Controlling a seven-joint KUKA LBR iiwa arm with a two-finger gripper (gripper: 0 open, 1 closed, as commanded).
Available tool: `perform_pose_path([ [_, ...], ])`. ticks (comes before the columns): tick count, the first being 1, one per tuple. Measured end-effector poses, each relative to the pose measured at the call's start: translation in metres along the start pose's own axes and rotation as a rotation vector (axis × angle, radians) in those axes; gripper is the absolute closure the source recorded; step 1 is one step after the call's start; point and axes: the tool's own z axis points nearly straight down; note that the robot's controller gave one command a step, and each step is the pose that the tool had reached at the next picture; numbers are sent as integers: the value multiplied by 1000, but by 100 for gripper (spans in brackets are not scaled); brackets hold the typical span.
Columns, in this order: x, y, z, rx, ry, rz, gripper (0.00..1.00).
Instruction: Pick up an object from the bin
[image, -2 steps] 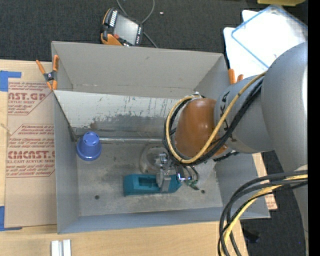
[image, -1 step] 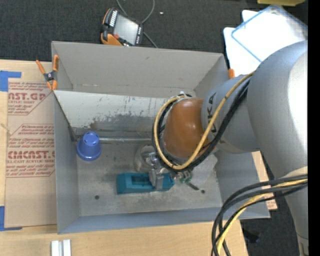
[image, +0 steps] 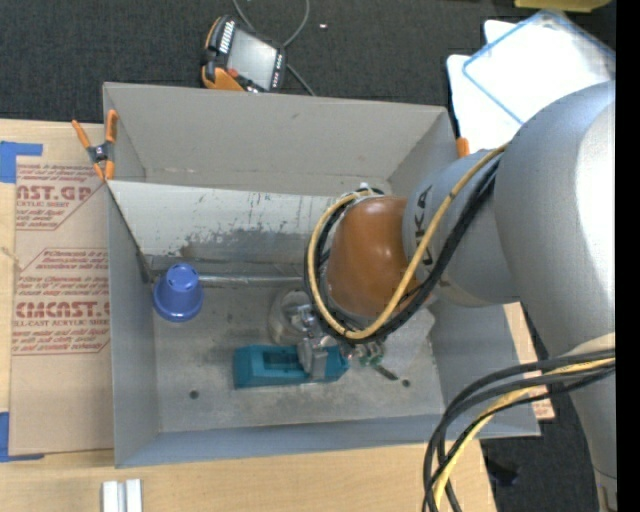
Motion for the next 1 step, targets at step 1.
perform_pose_path([
  [1, -4, 12, 3, 4, -21, -22, 0],
])
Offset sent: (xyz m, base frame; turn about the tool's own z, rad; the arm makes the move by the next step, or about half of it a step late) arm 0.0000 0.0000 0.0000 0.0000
